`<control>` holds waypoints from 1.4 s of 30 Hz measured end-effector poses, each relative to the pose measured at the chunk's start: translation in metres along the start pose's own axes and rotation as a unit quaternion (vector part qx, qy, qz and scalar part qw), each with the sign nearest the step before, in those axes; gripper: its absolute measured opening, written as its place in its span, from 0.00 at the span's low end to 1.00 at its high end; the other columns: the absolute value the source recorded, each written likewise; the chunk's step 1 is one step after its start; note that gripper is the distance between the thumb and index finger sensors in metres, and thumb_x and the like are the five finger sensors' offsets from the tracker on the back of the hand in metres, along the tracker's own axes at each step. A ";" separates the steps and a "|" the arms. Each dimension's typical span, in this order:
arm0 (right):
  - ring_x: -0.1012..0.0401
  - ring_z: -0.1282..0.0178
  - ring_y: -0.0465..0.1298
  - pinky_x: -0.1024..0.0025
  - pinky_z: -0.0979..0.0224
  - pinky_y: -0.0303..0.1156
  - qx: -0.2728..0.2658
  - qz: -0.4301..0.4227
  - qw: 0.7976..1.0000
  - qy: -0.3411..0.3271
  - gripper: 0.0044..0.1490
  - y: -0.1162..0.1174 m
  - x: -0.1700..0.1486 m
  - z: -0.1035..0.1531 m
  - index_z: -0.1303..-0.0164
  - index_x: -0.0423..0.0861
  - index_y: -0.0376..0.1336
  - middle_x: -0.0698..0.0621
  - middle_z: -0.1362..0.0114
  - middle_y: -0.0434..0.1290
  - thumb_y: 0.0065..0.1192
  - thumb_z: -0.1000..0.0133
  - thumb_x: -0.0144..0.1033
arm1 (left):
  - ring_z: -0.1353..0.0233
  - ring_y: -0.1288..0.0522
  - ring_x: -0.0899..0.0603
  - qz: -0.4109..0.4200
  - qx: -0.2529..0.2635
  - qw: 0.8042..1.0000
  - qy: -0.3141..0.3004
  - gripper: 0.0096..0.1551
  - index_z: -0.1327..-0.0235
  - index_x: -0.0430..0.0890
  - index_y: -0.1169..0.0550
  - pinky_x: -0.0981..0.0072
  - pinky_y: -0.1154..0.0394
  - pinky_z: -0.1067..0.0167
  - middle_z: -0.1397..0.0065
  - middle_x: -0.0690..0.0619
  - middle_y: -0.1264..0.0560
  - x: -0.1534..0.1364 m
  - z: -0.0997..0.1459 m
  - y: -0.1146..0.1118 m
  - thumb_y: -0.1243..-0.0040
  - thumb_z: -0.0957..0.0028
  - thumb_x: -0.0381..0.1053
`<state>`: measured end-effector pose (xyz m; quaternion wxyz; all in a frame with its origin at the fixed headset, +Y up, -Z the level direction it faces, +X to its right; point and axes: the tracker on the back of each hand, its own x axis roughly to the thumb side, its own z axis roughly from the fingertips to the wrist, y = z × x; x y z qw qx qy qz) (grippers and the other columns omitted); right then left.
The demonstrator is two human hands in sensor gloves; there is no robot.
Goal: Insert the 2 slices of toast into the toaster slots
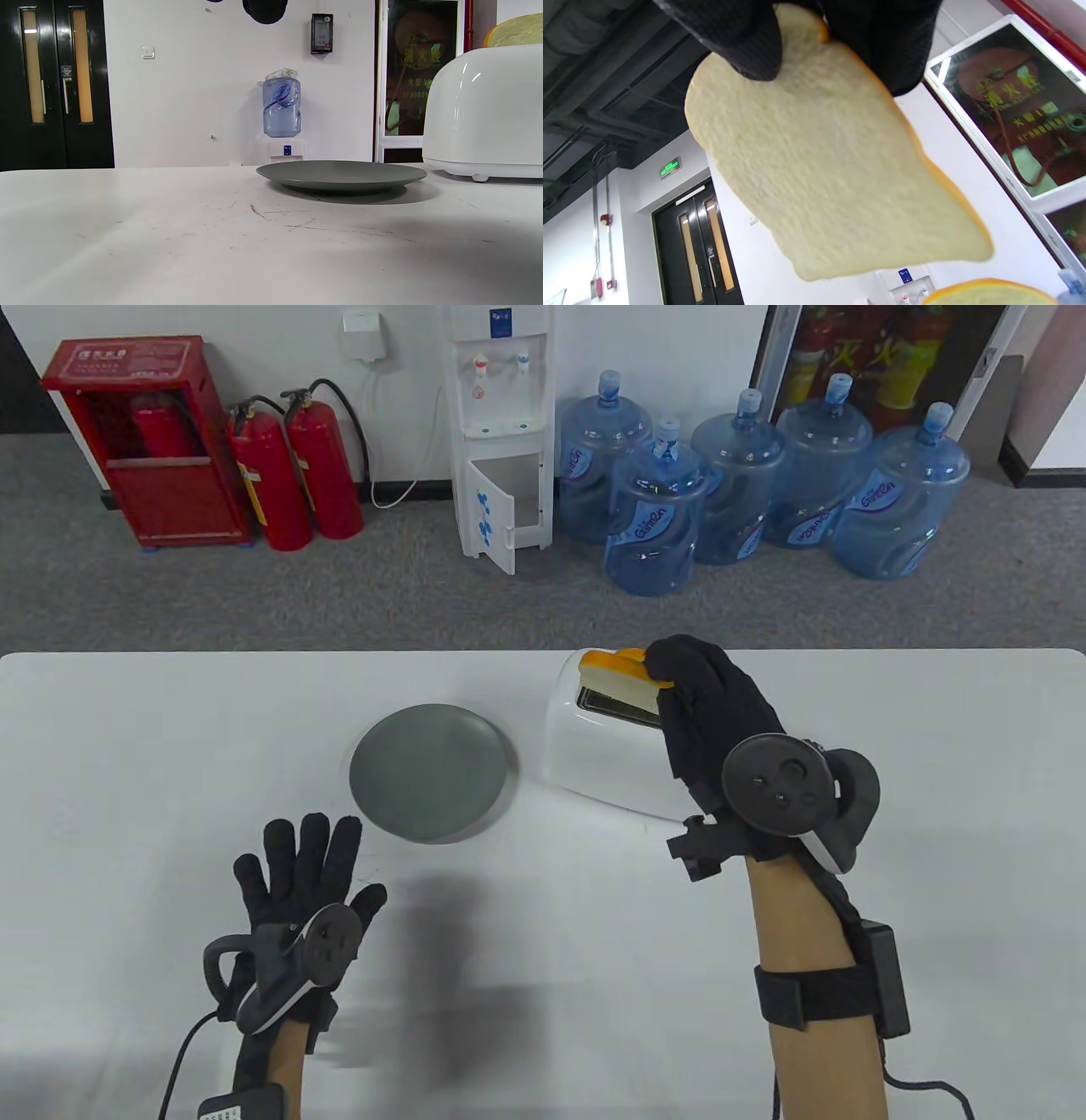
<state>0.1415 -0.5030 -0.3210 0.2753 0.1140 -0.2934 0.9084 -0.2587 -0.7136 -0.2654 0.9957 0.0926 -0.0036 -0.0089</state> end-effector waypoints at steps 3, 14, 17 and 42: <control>0.53 0.16 0.75 0.46 0.12 0.70 0.006 -0.004 1.000 0.018 0.30 0.010 -0.011 -0.005 0.21 0.72 0.52 0.57 0.14 0.66 0.59 0.27 0.36 | 0.09 0.56 0.33 -0.002 -0.001 1.000 -0.001 0.44 0.13 0.63 0.54 0.32 0.54 0.20 0.08 0.51 0.52 0.001 0.000 0.000 0.61 0.42 0.72; 0.50 0.14 0.73 0.43 0.12 0.68 0.015 -0.017 0.998 0.060 0.30 0.041 -0.047 -0.011 0.21 0.70 0.53 0.56 0.14 0.65 0.57 0.28 0.32 | 0.09 0.56 0.33 -0.009 -0.007 1.000 -0.006 0.44 0.13 0.63 0.54 0.32 0.54 0.20 0.08 0.51 0.51 0.004 -0.002 0.000 0.61 0.42 0.72; 0.51 0.15 0.73 0.43 0.13 0.68 0.018 -0.022 0.997 0.067 0.30 0.048 -0.052 -0.012 0.21 0.70 0.53 0.56 0.14 0.65 0.57 0.28 0.33 | 0.09 0.56 0.33 -0.008 -0.006 1.000 -0.006 0.45 0.13 0.63 0.54 0.32 0.54 0.20 0.08 0.51 0.52 0.003 -0.003 0.000 0.61 0.42 0.72; 0.49 0.16 0.74 0.43 0.15 0.69 0.045 -0.016 0.993 0.105 0.30 0.087 -0.083 -0.012 0.20 0.68 0.54 0.55 0.15 0.66 0.59 0.29 0.33 | 0.09 0.55 0.33 -0.018 -0.009 1.000 -0.005 0.43 0.14 0.64 0.53 0.32 0.54 0.20 0.08 0.55 0.50 0.004 -0.004 0.000 0.60 0.42 0.71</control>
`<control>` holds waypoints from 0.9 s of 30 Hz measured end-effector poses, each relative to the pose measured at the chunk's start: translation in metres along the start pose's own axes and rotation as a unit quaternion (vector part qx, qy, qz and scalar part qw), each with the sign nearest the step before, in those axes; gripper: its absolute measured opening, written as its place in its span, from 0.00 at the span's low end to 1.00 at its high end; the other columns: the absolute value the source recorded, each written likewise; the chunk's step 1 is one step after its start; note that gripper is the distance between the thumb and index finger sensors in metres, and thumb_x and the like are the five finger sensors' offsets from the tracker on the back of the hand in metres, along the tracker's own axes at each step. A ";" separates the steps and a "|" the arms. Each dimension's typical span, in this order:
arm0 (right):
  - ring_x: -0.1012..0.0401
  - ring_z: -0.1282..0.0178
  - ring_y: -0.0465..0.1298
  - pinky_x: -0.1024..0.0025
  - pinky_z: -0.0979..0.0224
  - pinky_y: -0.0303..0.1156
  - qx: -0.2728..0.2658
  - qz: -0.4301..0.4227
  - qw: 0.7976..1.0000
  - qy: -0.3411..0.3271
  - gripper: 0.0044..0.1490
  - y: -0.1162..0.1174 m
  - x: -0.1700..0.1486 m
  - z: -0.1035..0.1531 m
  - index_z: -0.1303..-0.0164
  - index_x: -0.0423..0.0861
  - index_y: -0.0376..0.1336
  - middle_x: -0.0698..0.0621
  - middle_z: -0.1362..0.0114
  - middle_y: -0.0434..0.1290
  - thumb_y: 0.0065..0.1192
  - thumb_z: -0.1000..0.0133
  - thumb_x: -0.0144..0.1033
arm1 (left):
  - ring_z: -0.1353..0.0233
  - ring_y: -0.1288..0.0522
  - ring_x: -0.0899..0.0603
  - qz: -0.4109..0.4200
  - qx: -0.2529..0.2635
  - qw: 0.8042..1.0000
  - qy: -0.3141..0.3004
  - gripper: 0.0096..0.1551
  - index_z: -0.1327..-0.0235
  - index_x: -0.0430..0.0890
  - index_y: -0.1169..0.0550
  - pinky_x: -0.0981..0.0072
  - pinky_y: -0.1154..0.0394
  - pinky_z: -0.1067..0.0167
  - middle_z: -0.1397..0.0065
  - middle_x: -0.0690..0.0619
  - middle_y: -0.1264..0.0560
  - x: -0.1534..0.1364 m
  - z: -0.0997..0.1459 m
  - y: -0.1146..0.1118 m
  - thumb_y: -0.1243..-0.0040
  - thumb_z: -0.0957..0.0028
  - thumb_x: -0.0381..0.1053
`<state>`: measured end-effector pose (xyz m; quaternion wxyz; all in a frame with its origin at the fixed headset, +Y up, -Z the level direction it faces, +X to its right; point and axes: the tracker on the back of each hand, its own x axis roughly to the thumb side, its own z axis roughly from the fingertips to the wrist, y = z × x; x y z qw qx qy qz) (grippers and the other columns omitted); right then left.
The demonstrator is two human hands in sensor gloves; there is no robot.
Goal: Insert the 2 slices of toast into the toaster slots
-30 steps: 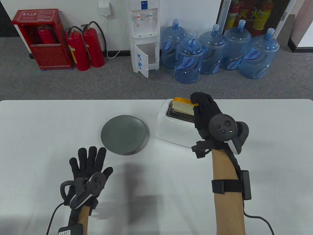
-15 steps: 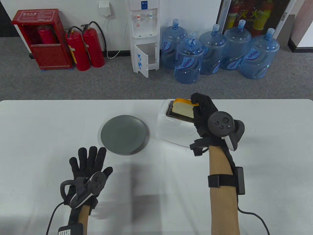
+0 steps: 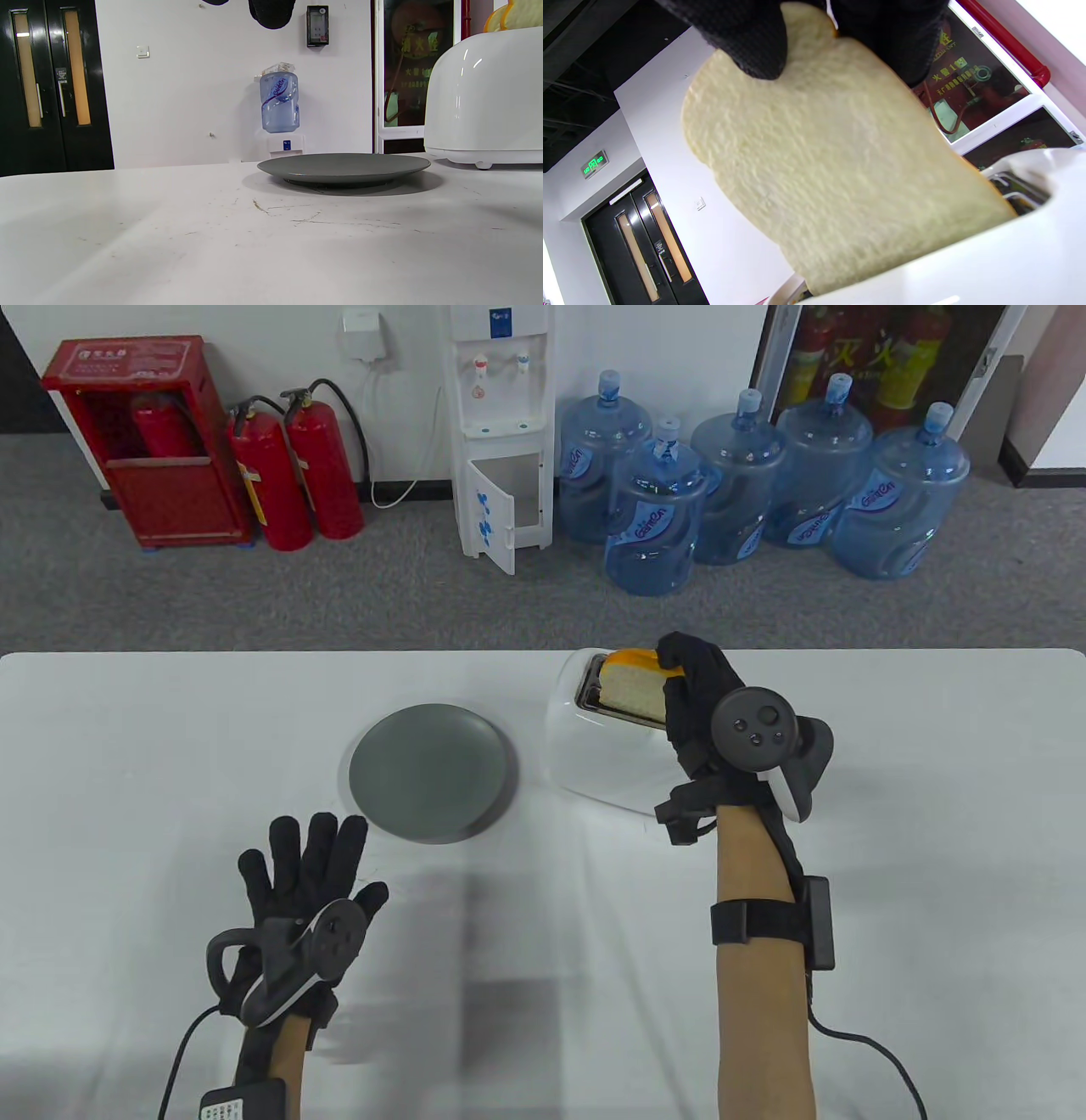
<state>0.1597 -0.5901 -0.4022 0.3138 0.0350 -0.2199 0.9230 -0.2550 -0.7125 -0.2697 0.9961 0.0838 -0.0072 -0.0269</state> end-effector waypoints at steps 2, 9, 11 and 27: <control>0.49 0.16 0.74 0.43 0.15 0.70 0.004 0.002 1.000 0.001 0.30 0.003 -0.002 0.000 0.20 0.68 0.54 0.55 0.15 0.66 0.59 0.29 0.33 | 0.09 0.55 0.33 0.000 0.000 1.000 0.001 0.43 0.14 0.64 0.53 0.32 0.54 0.20 0.08 0.55 0.50 0.000 0.000 0.000 0.60 0.42 0.71; 0.50 0.17 0.75 0.43 0.16 0.71 0.013 0.011 1.000 0.002 0.31 0.015 -0.005 0.000 0.20 0.67 0.54 0.54 0.15 0.67 0.59 0.29 0.34 | 0.09 0.55 0.34 -0.001 0.000 1.000 0.001 0.43 0.14 0.65 0.53 0.32 0.54 0.20 0.08 0.57 0.49 -0.001 0.000 0.000 0.60 0.42 0.71; 0.50 0.17 0.75 0.43 0.16 0.71 0.016 0.012 1.000 0.007 0.31 0.017 -0.006 -0.001 0.20 0.67 0.54 0.54 0.15 0.67 0.59 0.29 0.33 | 0.09 0.55 0.34 -0.003 0.000 1.000 0.001 0.43 0.14 0.65 0.53 0.32 0.54 0.20 0.08 0.57 0.49 -0.001 0.000 0.000 0.60 0.42 0.71; 0.49 0.19 0.76 0.42 0.17 0.71 0.026 0.027 0.999 0.027 0.31 0.030 -0.019 -0.002 0.20 0.66 0.54 0.53 0.16 0.67 0.60 0.29 0.33 | 0.09 0.55 0.34 -0.004 0.000 1.000 0.001 0.42 0.14 0.65 0.53 0.32 0.54 0.20 0.08 0.57 0.49 -0.001 -0.001 0.000 0.60 0.42 0.71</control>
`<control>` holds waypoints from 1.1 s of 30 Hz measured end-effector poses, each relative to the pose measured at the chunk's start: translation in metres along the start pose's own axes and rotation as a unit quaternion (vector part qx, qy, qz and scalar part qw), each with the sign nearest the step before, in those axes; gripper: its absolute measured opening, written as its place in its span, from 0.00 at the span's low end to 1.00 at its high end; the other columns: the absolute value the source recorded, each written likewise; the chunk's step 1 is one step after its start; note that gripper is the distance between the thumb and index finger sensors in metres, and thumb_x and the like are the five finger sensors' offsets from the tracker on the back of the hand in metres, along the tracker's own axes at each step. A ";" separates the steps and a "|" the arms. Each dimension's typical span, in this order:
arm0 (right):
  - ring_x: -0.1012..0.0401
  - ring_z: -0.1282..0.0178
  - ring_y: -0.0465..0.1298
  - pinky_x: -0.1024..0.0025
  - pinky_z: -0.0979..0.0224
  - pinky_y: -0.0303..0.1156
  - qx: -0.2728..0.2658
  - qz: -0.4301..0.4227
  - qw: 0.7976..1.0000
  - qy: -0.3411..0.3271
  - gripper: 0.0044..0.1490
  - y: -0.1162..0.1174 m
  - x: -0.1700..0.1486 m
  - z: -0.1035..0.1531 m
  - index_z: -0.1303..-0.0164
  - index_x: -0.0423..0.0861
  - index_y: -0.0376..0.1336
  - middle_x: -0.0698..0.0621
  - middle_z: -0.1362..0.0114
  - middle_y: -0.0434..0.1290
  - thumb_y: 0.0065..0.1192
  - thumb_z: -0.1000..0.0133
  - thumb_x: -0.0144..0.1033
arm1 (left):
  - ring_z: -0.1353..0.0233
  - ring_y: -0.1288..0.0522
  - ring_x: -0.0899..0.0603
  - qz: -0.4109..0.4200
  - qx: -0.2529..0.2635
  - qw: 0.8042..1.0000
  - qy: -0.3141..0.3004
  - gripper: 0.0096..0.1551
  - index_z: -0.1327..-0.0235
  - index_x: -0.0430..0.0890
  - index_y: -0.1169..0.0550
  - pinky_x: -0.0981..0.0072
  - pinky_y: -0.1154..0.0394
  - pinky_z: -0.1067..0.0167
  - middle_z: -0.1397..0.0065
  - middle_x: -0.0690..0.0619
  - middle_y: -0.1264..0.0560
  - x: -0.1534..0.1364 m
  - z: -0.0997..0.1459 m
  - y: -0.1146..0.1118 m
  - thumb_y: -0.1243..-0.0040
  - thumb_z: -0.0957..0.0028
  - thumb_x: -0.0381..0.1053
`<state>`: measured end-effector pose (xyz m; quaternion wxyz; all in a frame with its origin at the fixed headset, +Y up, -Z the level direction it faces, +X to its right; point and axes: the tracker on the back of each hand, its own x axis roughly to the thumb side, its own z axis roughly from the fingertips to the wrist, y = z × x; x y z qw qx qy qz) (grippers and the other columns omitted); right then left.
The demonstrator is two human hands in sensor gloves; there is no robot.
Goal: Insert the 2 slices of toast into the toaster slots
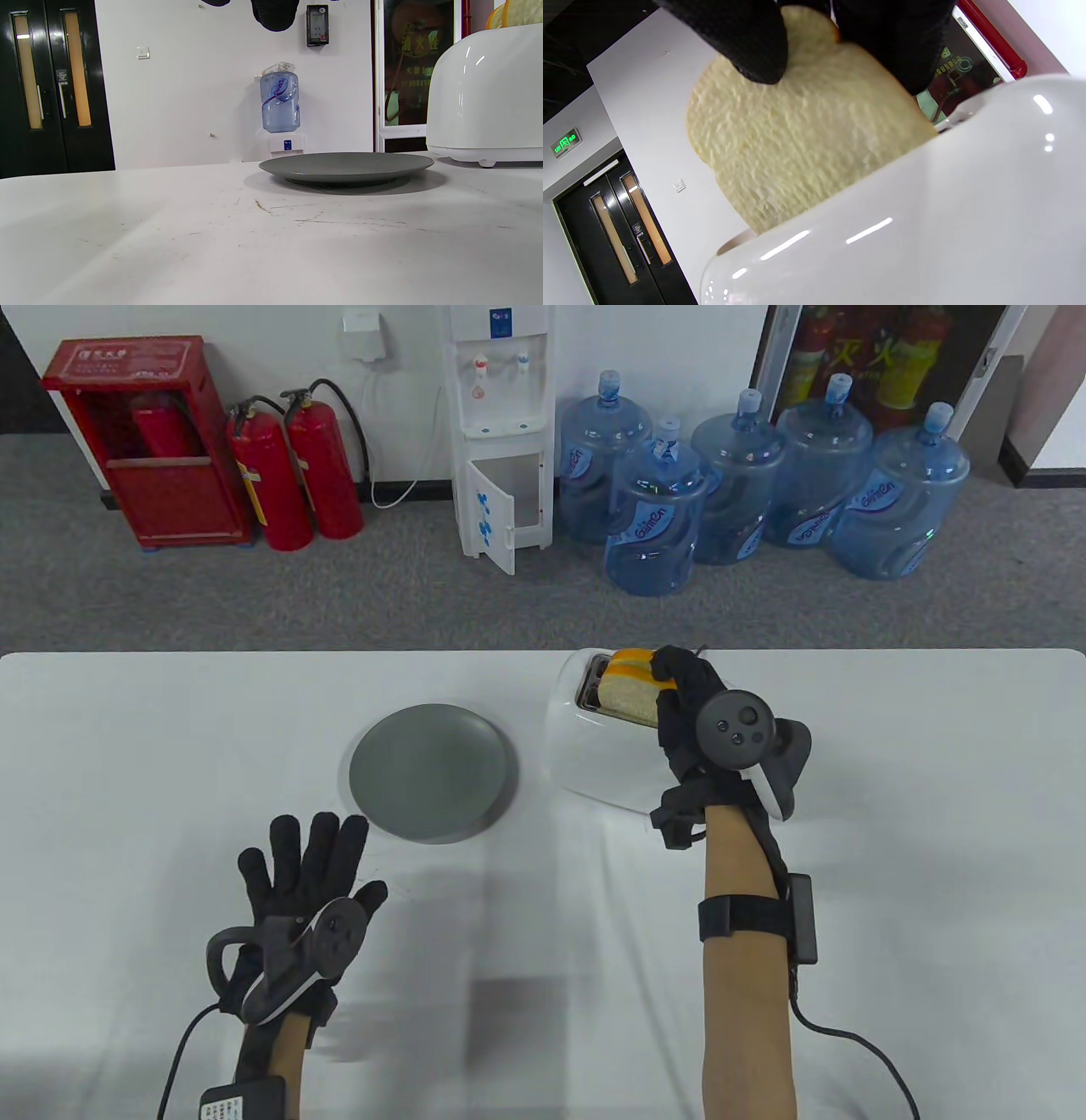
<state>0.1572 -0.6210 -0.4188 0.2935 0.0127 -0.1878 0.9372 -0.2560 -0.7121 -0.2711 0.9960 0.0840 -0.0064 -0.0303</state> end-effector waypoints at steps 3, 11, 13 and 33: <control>0.49 0.18 0.76 0.41 0.17 0.70 0.002 0.004 1.000 0.005 0.31 0.005 -0.002 0.000 0.20 0.65 0.54 0.52 0.15 0.67 0.60 0.29 0.32 | 0.09 0.55 0.34 -0.001 -0.001 1.000 0.001 0.43 0.14 0.65 0.53 0.32 0.54 0.20 0.08 0.56 0.49 0.000 0.000 0.000 0.60 0.42 0.71; 0.48 0.17 0.75 0.40 0.17 0.68 0.014 0.010 1.000 0.011 0.31 0.011 -0.007 0.000 0.19 0.65 0.53 0.50 0.15 0.67 0.60 0.29 0.33 | 0.09 0.55 0.34 -0.003 -0.004 1.000 0.002 0.43 0.14 0.64 0.53 0.32 0.54 0.20 0.08 0.56 0.49 -0.001 0.000 0.000 0.60 0.42 0.71; 0.49 0.17 0.74 0.40 0.16 0.68 0.007 0.024 1.000 0.012 0.31 0.012 -0.007 0.000 0.19 0.64 0.54 0.50 0.15 0.67 0.60 0.30 0.32 | 0.09 0.56 0.34 -0.004 -0.003 1.000 0.003 0.43 0.14 0.64 0.53 0.32 0.55 0.20 0.08 0.56 0.49 -0.001 0.000 0.000 0.60 0.42 0.71; 0.48 0.14 0.69 0.39 0.16 0.65 0.000 0.115 0.993 -0.020 0.27 0.003 0.004 0.007 0.15 0.60 0.58 0.47 0.12 0.63 0.55 0.27 0.46 | 0.09 0.56 0.34 -0.003 0.001 1.000 -0.001 0.43 0.14 0.64 0.53 0.32 0.55 0.20 0.08 0.56 0.48 -0.001 -0.001 0.000 0.60 0.42 0.71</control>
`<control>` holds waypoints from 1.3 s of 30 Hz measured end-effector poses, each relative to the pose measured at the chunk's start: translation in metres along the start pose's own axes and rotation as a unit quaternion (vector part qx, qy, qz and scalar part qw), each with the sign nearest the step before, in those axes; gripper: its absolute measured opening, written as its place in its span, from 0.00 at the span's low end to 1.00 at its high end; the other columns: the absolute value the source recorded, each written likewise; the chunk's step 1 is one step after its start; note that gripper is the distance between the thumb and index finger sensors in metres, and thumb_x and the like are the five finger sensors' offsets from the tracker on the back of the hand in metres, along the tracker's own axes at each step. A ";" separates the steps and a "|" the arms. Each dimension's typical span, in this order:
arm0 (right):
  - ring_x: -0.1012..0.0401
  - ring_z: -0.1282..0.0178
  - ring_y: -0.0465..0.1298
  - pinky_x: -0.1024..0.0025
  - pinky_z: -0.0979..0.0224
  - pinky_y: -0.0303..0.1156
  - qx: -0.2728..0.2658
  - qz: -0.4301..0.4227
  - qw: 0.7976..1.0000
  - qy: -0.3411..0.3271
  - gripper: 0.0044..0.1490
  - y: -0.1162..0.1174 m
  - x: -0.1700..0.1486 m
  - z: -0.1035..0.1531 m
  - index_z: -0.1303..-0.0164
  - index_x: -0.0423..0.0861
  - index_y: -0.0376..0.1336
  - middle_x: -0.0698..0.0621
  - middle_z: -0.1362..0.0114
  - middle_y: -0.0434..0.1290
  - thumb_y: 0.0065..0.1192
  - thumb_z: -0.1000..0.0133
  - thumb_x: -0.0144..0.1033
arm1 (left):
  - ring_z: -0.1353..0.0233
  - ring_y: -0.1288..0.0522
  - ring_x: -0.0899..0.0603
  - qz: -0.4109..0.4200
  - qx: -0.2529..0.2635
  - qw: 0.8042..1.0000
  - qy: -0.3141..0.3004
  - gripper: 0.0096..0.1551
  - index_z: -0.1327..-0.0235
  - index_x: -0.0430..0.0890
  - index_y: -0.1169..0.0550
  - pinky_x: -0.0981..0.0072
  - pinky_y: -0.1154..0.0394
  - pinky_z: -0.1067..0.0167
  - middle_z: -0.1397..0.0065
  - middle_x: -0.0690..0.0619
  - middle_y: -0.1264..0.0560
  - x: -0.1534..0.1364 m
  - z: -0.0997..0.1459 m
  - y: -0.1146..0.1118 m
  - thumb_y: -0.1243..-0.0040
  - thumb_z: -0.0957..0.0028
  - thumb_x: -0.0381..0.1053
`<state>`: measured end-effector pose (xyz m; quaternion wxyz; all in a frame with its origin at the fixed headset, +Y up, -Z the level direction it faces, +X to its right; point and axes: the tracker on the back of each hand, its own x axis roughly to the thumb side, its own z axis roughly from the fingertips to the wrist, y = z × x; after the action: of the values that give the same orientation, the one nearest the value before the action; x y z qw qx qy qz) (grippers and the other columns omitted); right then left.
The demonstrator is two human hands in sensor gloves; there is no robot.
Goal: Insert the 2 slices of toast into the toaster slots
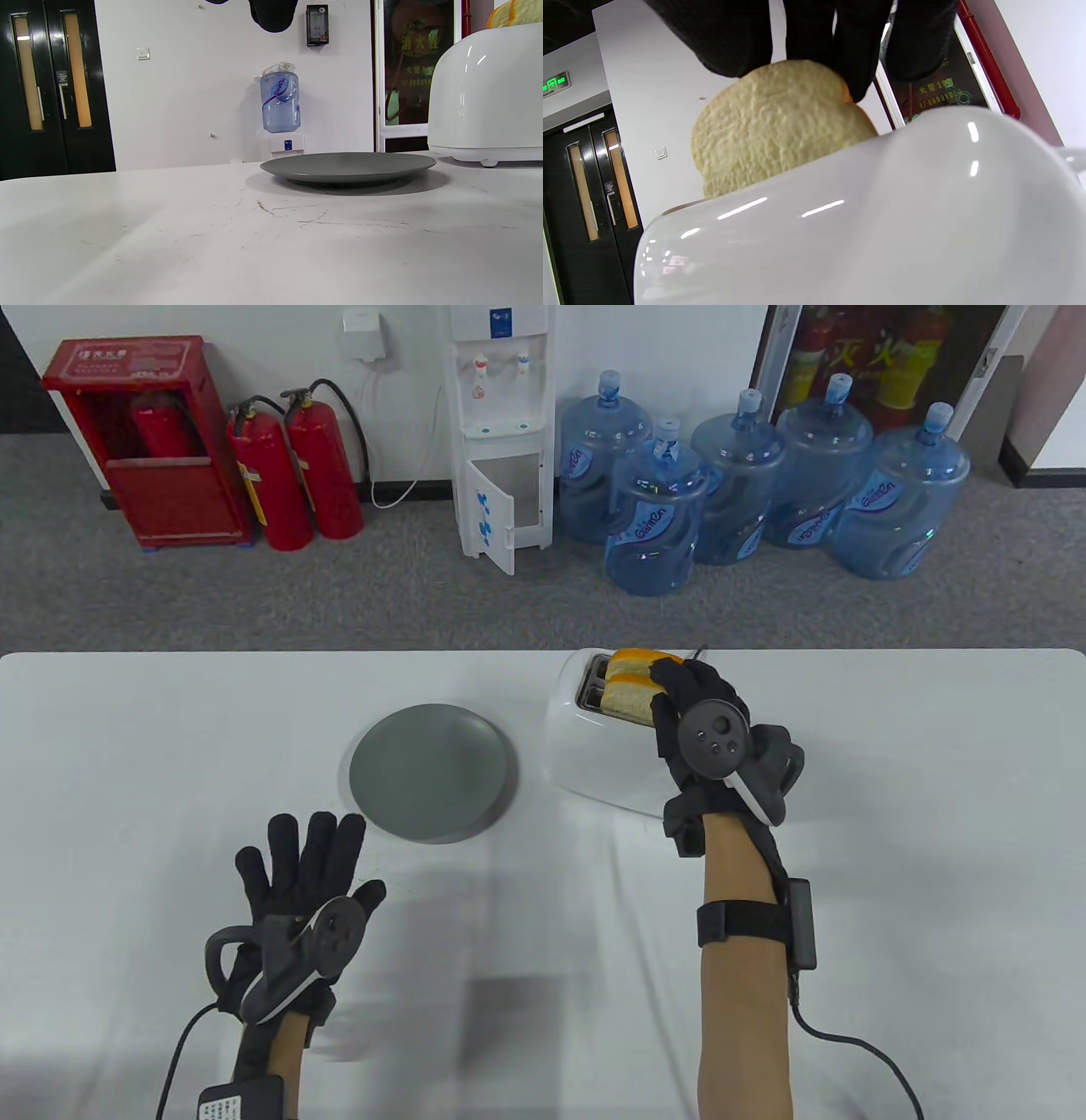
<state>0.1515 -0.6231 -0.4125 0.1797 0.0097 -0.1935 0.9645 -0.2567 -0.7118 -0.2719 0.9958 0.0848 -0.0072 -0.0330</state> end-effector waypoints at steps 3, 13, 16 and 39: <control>0.47 0.14 0.69 0.39 0.16 0.65 0.001 0.010 1.000 -0.005 0.27 -0.006 0.002 0.002 0.16 0.60 0.59 0.46 0.12 0.63 0.55 0.27 0.49 | 0.09 0.56 0.34 0.002 0.003 1.000 -0.003 0.43 0.14 0.64 0.53 0.32 0.55 0.20 0.08 0.56 0.48 0.001 0.000 0.001 0.60 0.42 0.71; 0.47 0.12 0.67 0.39 0.16 0.65 -0.022 0.014 1.000 -0.005 0.31 -0.041 0.010 0.007 0.12 0.59 0.56 0.46 0.10 0.61 0.53 0.27 0.52 | 0.09 0.56 0.34 0.008 0.013 1.000 -0.020 0.43 0.14 0.64 0.53 0.32 0.55 0.20 0.08 0.56 0.49 0.009 0.003 0.006 0.60 0.42 0.71; 0.46 0.12 0.66 0.38 0.15 0.64 -0.023 0.014 1.000 -0.007 0.34 -0.054 0.014 0.010 0.10 0.57 0.54 0.45 0.09 0.60 0.53 0.27 0.53 | 0.09 0.56 0.34 0.011 0.016 0.999 -0.026 0.43 0.14 0.64 0.53 0.32 0.55 0.20 0.08 0.56 0.49 0.013 0.004 0.007 0.60 0.42 0.71; 0.43 0.06 0.57 0.34 0.12 0.56 -0.067 0.030 0.993 -0.090 0.39 -0.143 0.050 0.056 0.06 0.60 0.47 0.47 0.02 0.46 0.50 0.27 0.57 | 0.09 0.56 0.34 0.008 0.016 0.999 -0.048 0.43 0.14 0.64 0.53 0.32 0.55 0.20 0.08 0.56 0.49 0.025 0.008 0.006 0.60 0.42 0.71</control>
<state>0.1524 -0.5040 -0.3033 0.1329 0.0783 -0.2732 0.9495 -0.2319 -0.7091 -0.2633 0.9931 0.0991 -0.0558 -0.0285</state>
